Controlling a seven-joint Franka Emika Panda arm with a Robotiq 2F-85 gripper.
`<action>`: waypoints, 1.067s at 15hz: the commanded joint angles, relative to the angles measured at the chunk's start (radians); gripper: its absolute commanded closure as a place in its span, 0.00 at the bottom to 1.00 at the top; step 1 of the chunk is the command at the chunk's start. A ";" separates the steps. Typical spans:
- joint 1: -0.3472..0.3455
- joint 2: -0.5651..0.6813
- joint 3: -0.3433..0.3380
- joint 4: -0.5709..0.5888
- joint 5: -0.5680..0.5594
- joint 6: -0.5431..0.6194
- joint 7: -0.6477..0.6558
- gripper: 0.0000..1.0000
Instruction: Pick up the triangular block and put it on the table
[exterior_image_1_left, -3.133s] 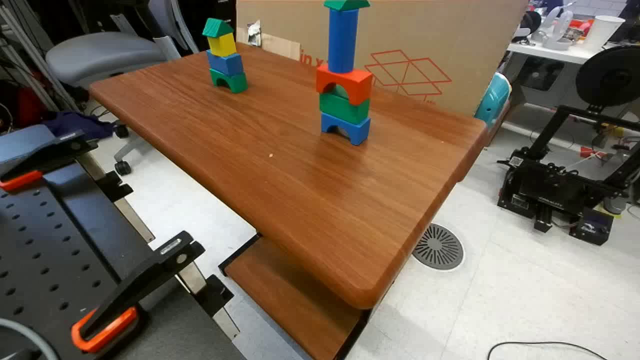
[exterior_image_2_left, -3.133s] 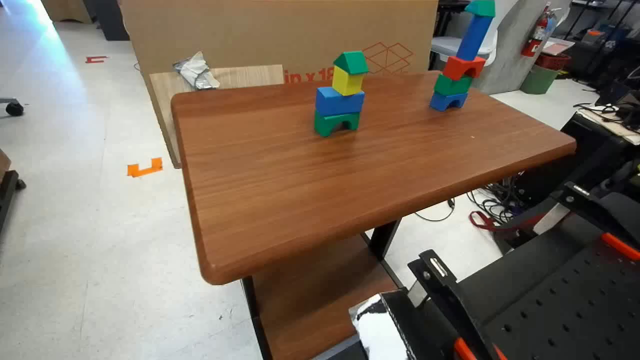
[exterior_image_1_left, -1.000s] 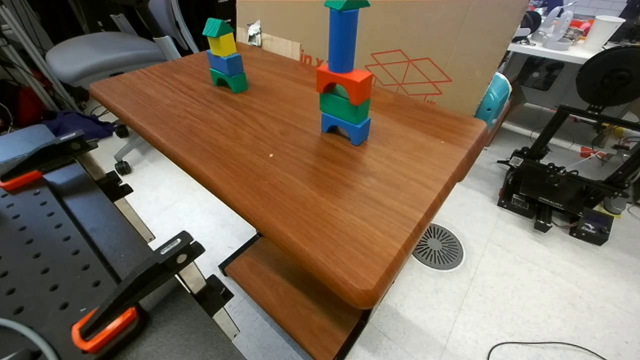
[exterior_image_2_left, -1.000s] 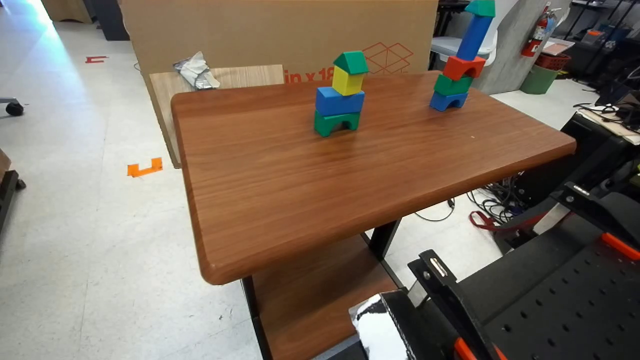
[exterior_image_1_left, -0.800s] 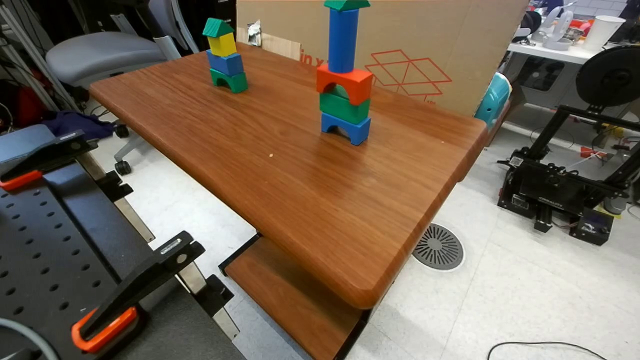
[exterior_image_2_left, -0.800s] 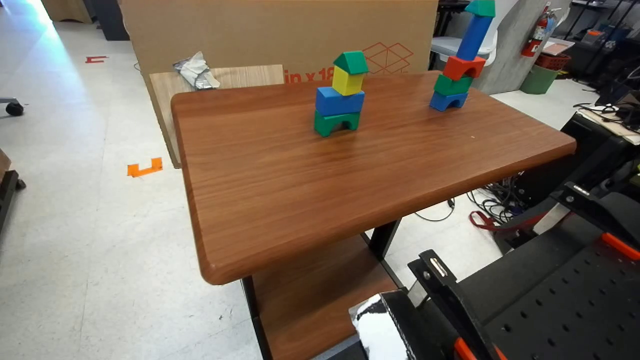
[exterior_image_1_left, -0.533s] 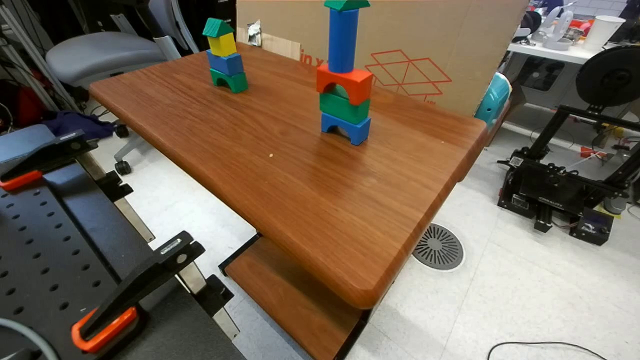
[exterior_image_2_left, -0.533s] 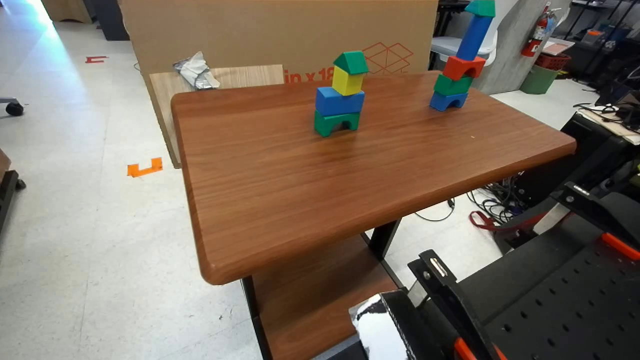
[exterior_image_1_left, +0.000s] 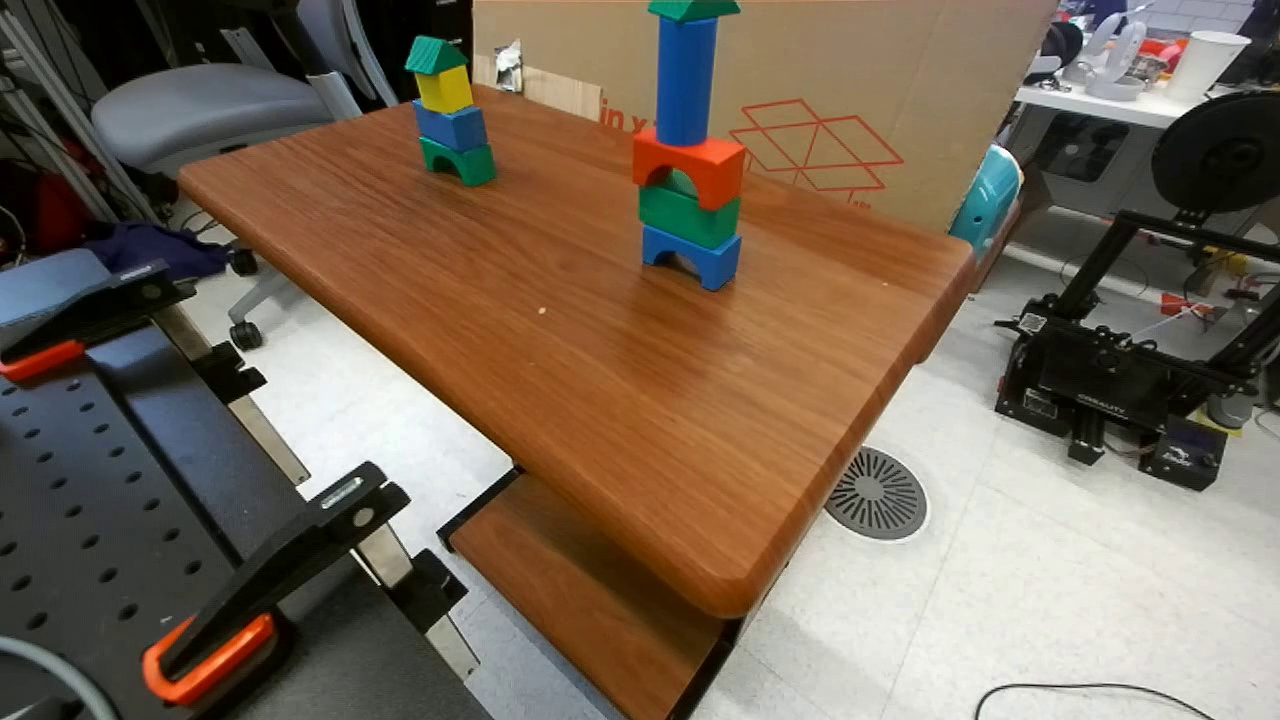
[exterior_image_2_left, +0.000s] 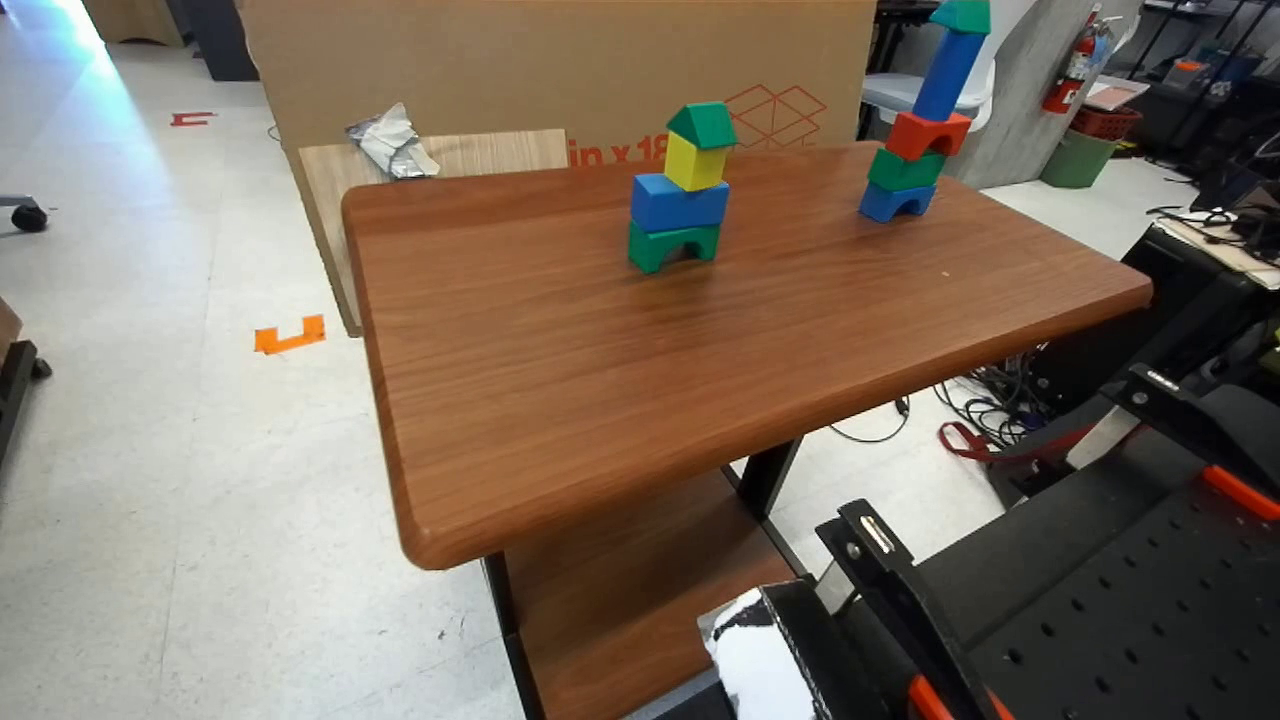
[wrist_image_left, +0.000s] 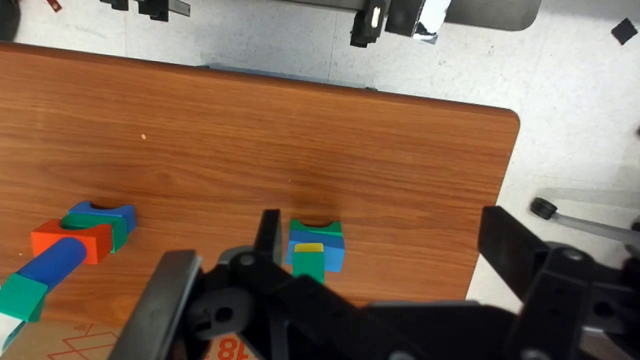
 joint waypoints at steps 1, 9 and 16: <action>-0.014 0.088 -0.017 0.036 -0.025 0.054 -0.016 0.00; -0.027 0.253 -0.048 0.121 -0.044 0.083 -0.024 0.00; -0.019 0.405 -0.070 0.226 -0.050 0.108 0.009 0.00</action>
